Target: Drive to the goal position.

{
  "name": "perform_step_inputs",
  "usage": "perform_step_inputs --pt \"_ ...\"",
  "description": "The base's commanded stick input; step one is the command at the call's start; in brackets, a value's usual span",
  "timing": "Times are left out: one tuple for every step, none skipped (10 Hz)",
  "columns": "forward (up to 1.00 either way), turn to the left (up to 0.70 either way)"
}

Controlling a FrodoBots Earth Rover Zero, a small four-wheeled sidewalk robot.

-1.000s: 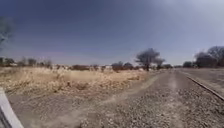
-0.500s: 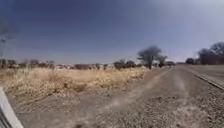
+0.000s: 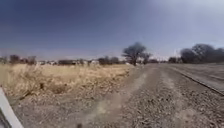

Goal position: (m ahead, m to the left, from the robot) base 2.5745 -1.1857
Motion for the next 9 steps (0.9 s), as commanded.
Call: perform_step_inputs --pt "0.7 0.0" --pt "0.7 0.0" --pt "0.7 0.0" --pt "0.7 0.0" --pt "0.7 0.0" --pt "0.7 0.0" --pt "0.7 0.0" --pt "0.7 0.0" --pt "0.7 0.0"
